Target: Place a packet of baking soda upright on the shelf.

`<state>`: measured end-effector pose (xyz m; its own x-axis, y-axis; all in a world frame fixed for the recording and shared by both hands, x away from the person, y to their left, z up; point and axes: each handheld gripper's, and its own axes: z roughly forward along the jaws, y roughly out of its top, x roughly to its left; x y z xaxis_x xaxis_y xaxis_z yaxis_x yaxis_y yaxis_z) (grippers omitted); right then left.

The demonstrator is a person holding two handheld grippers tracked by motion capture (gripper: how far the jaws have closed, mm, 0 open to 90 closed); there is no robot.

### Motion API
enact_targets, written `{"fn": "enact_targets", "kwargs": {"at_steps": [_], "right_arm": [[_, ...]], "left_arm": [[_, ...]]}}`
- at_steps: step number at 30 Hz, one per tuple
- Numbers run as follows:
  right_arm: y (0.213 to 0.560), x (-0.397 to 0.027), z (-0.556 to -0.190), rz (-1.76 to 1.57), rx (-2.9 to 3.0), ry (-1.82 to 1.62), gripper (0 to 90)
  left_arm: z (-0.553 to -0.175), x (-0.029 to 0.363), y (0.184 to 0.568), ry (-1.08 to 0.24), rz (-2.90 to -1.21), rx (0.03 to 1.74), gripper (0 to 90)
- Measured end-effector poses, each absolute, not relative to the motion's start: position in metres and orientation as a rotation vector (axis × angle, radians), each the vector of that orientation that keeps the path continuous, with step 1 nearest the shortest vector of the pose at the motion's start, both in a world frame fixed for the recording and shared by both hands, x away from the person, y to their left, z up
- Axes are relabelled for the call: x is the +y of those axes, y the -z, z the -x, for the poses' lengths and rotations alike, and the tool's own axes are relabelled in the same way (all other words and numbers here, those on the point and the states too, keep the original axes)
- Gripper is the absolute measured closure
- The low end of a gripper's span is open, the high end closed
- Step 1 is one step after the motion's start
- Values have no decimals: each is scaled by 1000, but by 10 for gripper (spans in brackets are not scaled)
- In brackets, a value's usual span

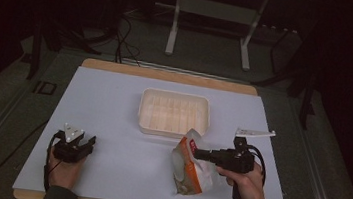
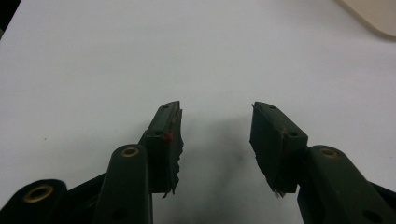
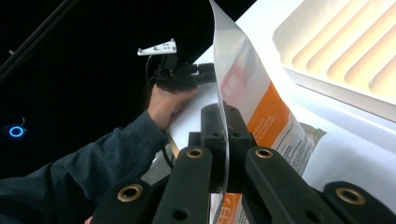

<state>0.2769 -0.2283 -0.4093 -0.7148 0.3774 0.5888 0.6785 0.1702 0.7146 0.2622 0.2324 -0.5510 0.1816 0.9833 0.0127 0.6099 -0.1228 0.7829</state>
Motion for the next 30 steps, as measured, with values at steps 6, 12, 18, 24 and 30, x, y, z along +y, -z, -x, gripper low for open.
{"fn": "enact_targets", "kwargs": {"at_steps": [6, 12, 18, 24, 30], "right_arm": [[406, -227, -279, 1017, -2167, 1581, 900], [402, -224, -283, 1025, -2168, 1602, 900], [398, -222, -286, 1030, -2175, 1608, 900], [394, -221, -288, 1033, -2174, 1620, 900], [390, -219, -291, 1034, -2180, 1626, 900]], "left_arm": [[-262, 232, 551, -738, -1815, 1497, 531], [-262, 232, 551, -737, -1813, 1497, 531], [-262, 232, 551, -735, -1810, 1499, 530], [-262, 232, 551, -736, -1811, 1497, 530], [-262, 232, 551, -736, -1811, 1496, 530]]}}
